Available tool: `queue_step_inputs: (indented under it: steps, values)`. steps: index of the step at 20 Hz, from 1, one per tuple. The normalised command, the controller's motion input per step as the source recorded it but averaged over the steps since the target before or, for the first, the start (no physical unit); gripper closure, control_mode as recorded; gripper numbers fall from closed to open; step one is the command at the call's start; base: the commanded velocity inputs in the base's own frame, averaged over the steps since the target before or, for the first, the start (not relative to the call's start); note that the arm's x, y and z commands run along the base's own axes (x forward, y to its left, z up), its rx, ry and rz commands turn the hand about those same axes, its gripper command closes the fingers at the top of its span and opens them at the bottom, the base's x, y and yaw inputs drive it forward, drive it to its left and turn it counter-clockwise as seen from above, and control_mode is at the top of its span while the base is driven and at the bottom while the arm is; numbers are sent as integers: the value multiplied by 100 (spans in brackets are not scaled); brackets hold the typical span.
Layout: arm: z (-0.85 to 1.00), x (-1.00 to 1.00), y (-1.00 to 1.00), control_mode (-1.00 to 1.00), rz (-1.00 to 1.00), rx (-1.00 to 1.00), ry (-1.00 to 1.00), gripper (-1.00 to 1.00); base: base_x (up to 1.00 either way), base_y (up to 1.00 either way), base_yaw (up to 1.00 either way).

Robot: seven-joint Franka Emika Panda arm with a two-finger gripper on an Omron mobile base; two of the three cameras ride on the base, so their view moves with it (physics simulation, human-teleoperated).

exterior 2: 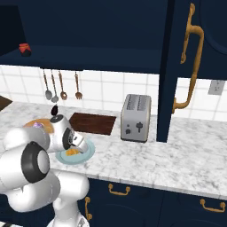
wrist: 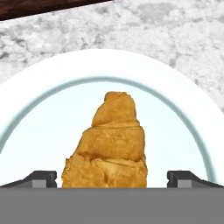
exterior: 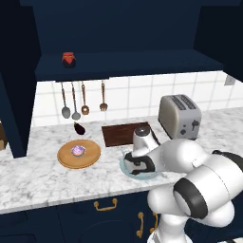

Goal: From the different types of pastries on the counter, select a croissant and place it on the cutting board. Then retrieve a jar of jam from the cabinet and place it alongside the croissant on the cutting board.

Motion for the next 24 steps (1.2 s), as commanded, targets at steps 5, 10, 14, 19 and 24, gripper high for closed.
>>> queue_step_inputs:
  steps: [5,10,14,19,24]
  values:
    - [-20,6,0,-100,0,0,0,-100,0,0,0]
    - [0,0,1,-100,0,2,0,100,0,0,0]
    - [-1,0,4,-100,0,3,0,100,0,0,0]
    - [2,-4,2,-100,0,0,-2,100,0,0,0]
    - [47,-35,1,-100,0,1,-13,100,0,0,0]
